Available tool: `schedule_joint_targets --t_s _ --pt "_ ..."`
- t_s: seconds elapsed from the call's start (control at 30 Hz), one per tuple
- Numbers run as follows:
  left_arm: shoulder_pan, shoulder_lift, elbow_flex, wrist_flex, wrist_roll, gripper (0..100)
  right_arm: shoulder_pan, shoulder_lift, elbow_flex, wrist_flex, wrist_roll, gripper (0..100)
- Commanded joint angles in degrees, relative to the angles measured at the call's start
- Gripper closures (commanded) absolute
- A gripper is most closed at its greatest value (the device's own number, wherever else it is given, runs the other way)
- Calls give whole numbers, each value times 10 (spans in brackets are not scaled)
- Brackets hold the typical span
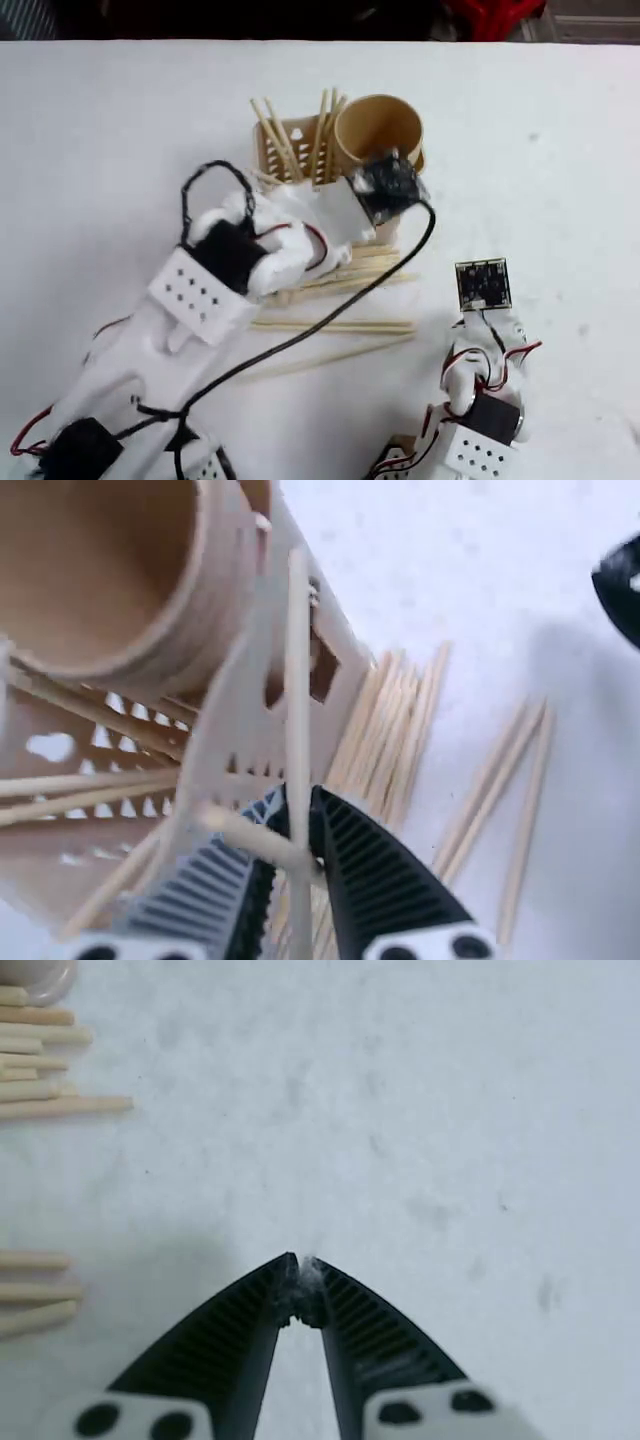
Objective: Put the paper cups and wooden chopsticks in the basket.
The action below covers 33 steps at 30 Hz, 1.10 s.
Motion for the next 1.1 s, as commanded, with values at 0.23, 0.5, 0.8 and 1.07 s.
schedule_joint_targets --t_s 0.23,0.5,0.8,1.07 --pt "-20 -21 -293 -39 53 977 5 -3 5 -5 5 981" --pt "-68 -21 -294 -203 124 977 4 -3 5 -5 5 981" --pt "-87 -21 -95 -453 142 977 6 -3 5 -5 4 981" --pt "-122 -21 16 -501 189 972 4 -3 5 -5 4 981"
